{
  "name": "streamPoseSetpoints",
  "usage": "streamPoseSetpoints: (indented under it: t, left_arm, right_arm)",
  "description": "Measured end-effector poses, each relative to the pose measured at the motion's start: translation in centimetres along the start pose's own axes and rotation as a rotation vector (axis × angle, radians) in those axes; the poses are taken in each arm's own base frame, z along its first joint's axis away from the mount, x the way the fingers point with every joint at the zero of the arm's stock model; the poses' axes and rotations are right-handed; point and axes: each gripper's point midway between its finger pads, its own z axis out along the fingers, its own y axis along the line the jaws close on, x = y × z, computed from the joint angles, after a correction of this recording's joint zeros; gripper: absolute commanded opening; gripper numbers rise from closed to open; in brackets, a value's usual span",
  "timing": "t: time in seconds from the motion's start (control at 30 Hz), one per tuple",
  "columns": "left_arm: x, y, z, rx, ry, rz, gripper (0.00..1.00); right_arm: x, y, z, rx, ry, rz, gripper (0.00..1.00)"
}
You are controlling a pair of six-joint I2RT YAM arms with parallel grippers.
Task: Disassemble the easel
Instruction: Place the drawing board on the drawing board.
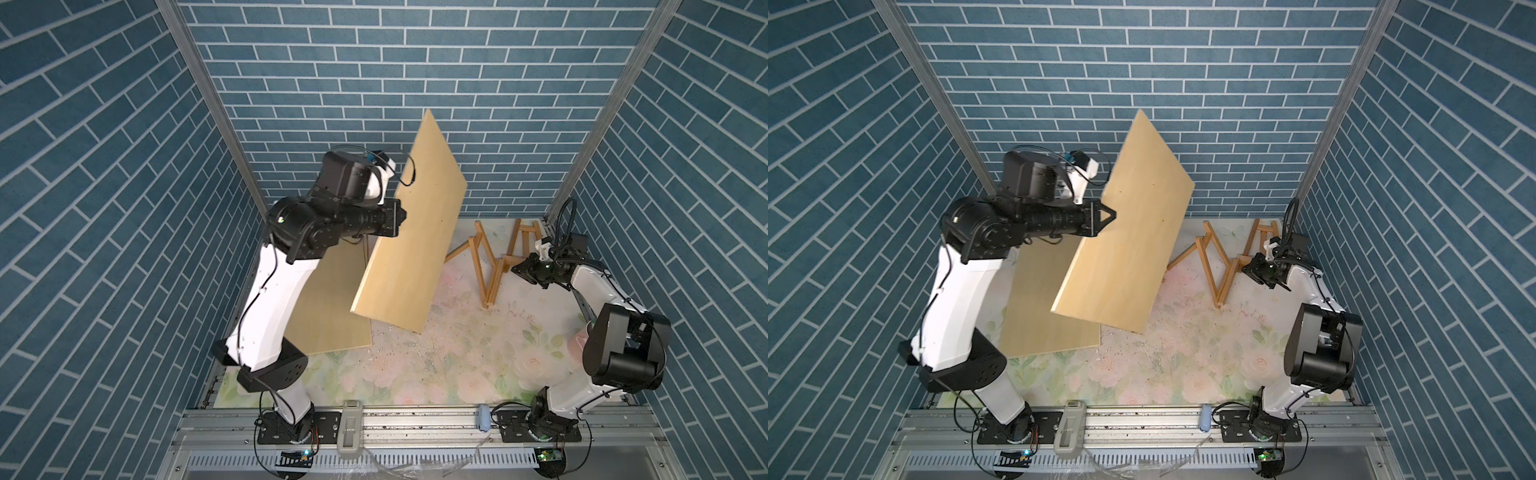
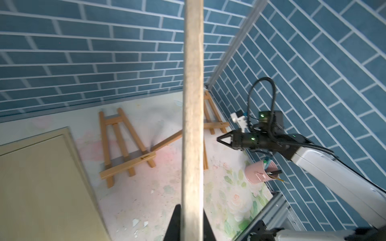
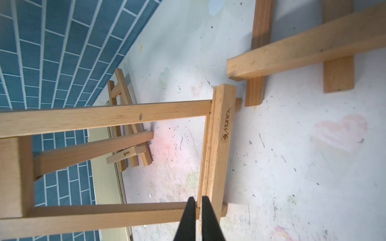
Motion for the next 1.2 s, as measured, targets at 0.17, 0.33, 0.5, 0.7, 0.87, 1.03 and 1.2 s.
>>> streamPoseSetpoints:
  t: [0.17,0.33,0.5,0.7,0.87,1.03,1.2]
  left_arm:
    - [-0.7,6.1,-5.3,-0.166,-0.086,-0.078,0.06]
    - [0.4,10.9,-7.9,-0.259,-0.101,-0.185,0.06]
    - [3.0,17.1,-6.6,-0.273,-0.068,-0.386,0.06]
    - [6.2,25.7,-1.2,-0.191,-0.007,-0.638,0.06]
    - [7.6,30.2,1.0,-0.146,0.02,-0.677,0.08]
    - [7.6,32.2,1.4,-0.077,-0.001,-0.647,0.08]
    - [8.0,34.4,2.3,-0.031,-0.011,-0.626,0.08]
  right_arm:
    - [-0.2,1.6,-2.4,-0.001,-0.048,-0.037,0.1]
    - [0.0,2.4,-3.8,0.002,-0.071,-0.051,0.1]
    - [0.4,3.0,-4.7,0.018,-0.068,-0.057,0.1]
    - [0.7,6.2,-6.9,0.058,-0.086,-0.171,0.1]
    - [1.9,11.1,-8.9,0.061,-0.101,-0.325,0.11]
    - [4.6,15.6,-9.6,0.024,-0.068,-0.455,0.11]
    - [9.3,19.1,-8.2,-0.01,0.025,-0.582,0.11]
